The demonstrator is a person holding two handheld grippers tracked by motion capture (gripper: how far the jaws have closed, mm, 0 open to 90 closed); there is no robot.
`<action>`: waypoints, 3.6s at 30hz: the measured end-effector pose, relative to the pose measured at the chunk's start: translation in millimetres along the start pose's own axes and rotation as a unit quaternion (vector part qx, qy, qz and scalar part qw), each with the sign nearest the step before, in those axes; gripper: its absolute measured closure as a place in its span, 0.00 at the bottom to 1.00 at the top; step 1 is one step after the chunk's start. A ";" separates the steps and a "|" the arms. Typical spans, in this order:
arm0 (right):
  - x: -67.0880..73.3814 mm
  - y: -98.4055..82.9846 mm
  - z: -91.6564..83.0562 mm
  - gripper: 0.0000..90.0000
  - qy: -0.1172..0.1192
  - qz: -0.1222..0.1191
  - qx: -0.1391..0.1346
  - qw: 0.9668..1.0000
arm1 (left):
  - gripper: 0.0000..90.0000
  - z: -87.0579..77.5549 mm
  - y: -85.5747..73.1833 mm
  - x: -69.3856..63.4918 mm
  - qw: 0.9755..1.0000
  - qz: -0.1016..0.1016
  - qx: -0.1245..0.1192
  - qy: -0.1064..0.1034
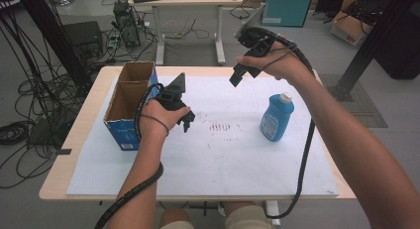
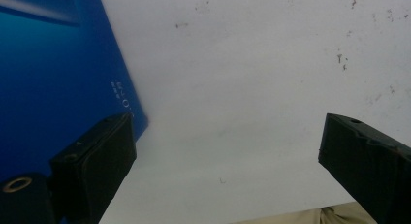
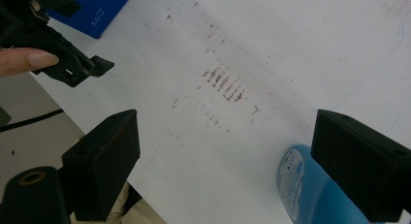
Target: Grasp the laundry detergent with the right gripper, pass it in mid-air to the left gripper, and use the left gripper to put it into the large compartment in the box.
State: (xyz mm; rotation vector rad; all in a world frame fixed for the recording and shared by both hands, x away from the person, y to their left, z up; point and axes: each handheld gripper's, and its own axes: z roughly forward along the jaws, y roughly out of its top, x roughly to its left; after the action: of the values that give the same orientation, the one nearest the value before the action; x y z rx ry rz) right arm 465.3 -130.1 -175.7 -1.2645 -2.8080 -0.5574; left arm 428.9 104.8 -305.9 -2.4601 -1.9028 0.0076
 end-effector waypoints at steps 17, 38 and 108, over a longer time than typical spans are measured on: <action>-2.0 -17.5 -9.1 0.12 0.013 0.007 -0.011 1.000 | 0.07 -3.8 -2.5 0.1 1.000 0.001 -0.004 0.009; -22.2 -76.7 -33.7 0.11 0.012 0.014 -0.042 0.999 | 0.07 -3.8 -7.3 -3.0 1.000 0.007 -0.006 0.012; -91.2 -216.4 104.2 0.03 -0.096 0.016 -0.267 0.959 | 0.07 3.5 -7.9 -8.9 0.998 0.042 -0.032 0.019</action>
State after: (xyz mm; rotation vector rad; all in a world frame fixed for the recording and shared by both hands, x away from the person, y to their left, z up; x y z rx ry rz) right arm 383.2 -294.2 -355.5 -1.5034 -2.8847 -1.3288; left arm 419.0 98.2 -309.3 -2.5600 -1.8100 -0.0995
